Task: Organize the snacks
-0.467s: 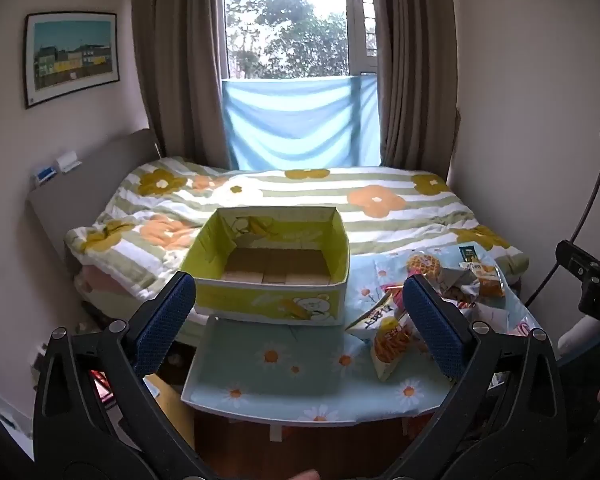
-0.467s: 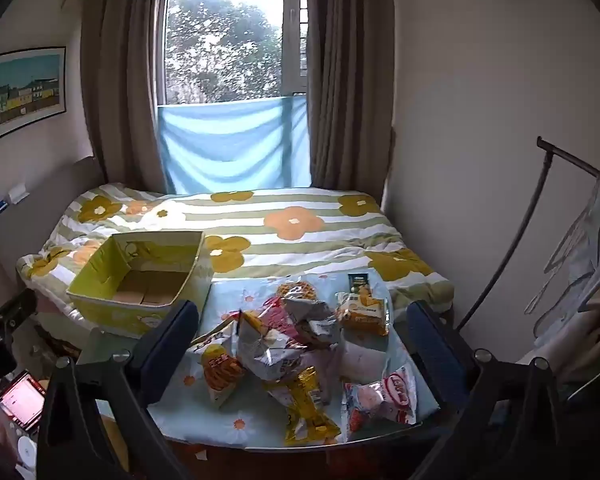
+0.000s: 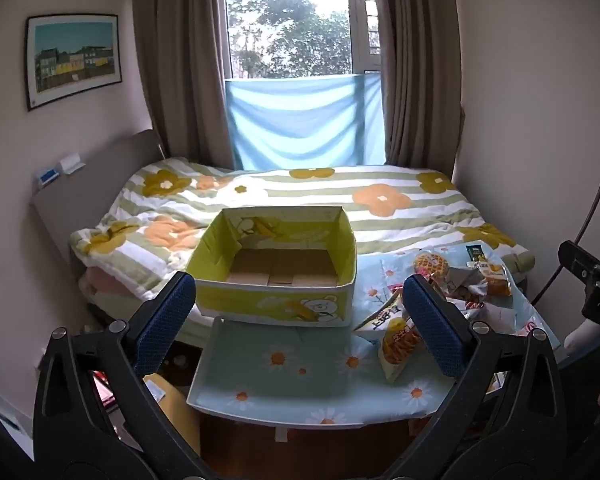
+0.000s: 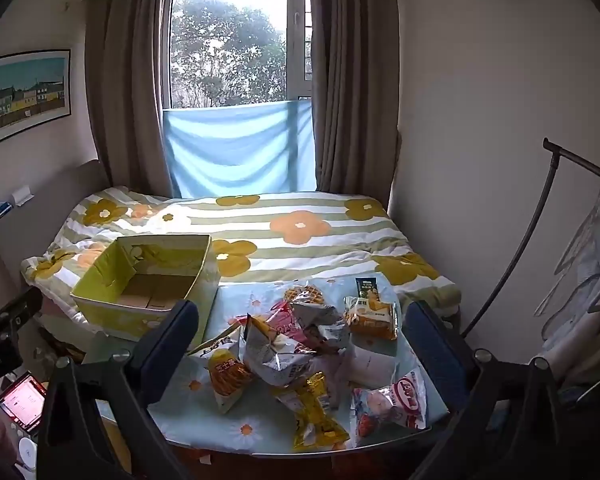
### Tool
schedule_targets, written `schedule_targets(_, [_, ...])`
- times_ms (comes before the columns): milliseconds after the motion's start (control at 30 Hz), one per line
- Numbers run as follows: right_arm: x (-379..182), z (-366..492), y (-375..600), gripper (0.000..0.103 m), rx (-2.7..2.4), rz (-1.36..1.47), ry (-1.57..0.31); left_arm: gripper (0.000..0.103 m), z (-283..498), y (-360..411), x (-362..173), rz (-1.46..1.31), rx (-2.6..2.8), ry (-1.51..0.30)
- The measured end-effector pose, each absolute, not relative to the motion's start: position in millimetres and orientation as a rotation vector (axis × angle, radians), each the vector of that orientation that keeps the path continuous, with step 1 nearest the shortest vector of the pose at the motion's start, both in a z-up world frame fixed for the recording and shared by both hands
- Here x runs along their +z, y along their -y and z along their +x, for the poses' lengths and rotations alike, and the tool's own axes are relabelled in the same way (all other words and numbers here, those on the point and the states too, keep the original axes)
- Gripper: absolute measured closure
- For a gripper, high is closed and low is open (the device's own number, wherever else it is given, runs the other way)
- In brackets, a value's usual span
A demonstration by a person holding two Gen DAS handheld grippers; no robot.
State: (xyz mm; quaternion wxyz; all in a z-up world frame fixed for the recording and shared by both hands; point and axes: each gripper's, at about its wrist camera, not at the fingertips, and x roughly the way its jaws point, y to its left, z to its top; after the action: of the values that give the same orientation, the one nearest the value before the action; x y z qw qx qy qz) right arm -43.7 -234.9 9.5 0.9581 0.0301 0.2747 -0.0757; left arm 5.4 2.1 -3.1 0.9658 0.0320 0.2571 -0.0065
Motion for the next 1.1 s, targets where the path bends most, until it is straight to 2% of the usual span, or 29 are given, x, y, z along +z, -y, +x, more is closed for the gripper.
schedule_targets(1100, [4,-39,225,0.000,-0.150,0.050,-0.565,0.001,20,-5,-3,0.055,-0.042,-0.520])
